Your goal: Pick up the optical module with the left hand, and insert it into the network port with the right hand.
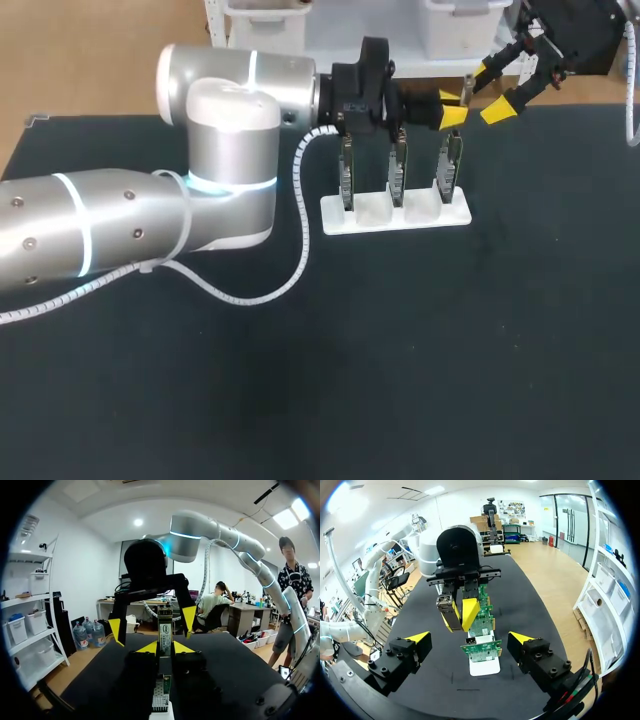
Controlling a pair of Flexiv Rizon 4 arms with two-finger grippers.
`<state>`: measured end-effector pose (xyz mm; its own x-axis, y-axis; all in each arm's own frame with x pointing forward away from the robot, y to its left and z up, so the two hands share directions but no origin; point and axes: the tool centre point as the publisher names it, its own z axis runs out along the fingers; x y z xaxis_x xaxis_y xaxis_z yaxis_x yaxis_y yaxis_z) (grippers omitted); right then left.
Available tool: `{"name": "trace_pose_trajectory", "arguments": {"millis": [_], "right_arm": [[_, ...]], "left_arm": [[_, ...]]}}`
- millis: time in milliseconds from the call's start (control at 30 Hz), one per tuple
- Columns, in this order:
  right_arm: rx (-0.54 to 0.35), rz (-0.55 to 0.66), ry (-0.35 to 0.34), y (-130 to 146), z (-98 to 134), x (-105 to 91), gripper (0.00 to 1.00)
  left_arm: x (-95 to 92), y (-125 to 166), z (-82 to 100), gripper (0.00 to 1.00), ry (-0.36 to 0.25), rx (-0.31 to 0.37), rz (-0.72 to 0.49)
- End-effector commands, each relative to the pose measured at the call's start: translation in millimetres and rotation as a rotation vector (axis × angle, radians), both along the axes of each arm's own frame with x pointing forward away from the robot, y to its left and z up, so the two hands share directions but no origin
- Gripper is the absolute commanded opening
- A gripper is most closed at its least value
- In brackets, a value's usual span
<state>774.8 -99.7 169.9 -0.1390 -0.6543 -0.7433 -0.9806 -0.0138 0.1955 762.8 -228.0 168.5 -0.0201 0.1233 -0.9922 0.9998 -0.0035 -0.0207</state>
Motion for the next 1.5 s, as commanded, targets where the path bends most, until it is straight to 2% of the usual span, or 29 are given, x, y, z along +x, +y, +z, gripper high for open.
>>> {"name": "trace_pose_trajectory", "arguments": {"millis": [33, 1500], "right_arm": [[0.0, -0.003, -0.004, 0.0, 0.0, -2.4, 1.0], [0.0, -0.003, -0.004, 0.0, 0.0, -2.4, 1.0]], "left_arm": [[-0.7, -0.5, -1.5, 0.0, 0.003, -0.001, 0.001], [4.0, -1.7, -6.1, 0.0, 0.007, 0.003, -0.012]]}}
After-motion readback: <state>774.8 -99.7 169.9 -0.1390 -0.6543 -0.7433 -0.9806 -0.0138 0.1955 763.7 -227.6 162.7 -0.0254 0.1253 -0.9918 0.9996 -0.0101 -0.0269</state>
